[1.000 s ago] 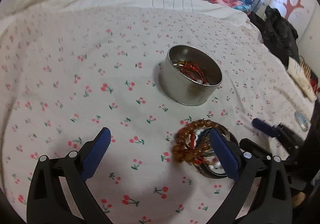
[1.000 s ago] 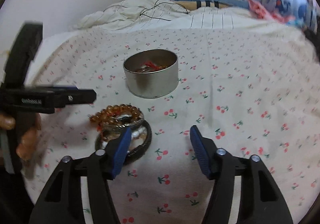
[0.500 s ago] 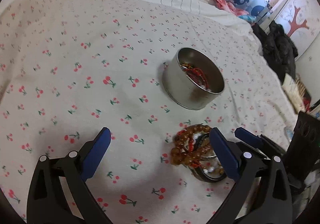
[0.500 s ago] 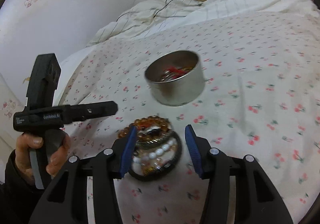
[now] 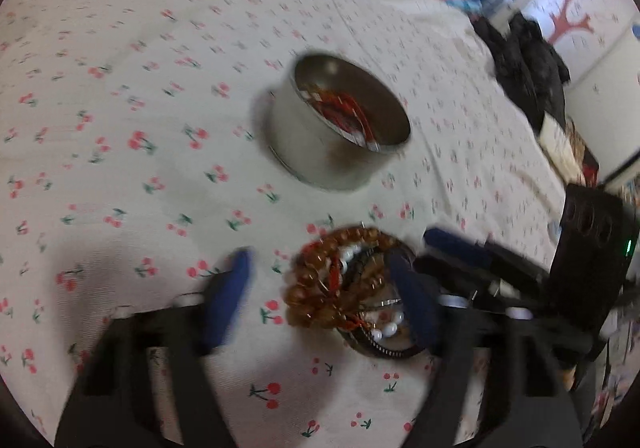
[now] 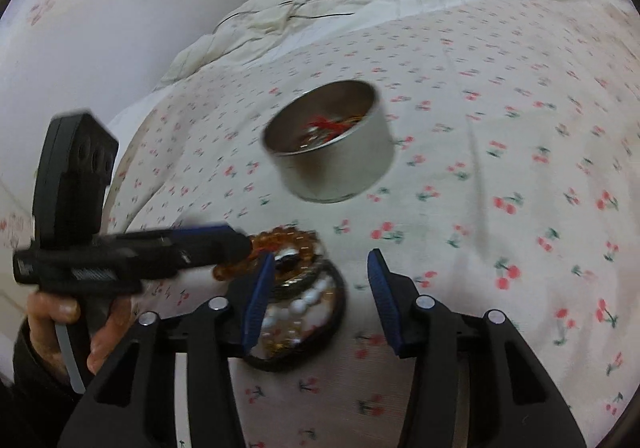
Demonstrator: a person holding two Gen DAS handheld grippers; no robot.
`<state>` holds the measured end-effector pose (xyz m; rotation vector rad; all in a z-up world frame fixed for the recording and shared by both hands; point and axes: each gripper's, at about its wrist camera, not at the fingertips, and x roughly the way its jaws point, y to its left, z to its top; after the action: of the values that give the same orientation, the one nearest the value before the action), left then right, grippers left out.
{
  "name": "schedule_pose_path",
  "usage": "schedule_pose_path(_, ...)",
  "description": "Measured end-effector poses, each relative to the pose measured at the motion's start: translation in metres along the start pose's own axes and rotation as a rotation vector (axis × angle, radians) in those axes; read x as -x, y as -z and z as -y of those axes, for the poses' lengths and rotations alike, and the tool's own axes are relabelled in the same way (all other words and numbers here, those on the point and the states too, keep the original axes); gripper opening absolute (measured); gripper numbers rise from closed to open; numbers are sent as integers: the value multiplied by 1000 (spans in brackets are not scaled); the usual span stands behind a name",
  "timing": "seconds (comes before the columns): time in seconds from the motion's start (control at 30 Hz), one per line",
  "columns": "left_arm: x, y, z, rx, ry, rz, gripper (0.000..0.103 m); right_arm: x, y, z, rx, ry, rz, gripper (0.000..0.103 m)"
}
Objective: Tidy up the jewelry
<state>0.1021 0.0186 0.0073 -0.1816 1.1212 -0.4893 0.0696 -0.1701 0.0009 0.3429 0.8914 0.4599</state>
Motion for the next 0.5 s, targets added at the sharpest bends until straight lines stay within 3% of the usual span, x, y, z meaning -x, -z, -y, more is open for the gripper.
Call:
schedule_pose_path(0.03,-1,1,2,-15,-8,-6,33,1,-1,3,-12,-1,2,48)
schedule_pose_path(0.1,0,1,5,-32,-17,2,24,3,0,5,-28,-6,9,48)
schedule_pose_path(0.13,2,1,6,-39,-31,10,15,3,-1,5,-28,-5,10,48)
schedule_pose_path(0.23,9,0,2,-29,-24,29,4,1,-1,2,-24,-2,13,50)
schedule_pose_path(0.37,20,-4,2,-30,2,66,0,-1,-3,3,-28,-3,14,50)
schedule_pose_path(0.5,12,-5,-6,-1,13,20,5,-2,-4,3,-26,2,13,52)
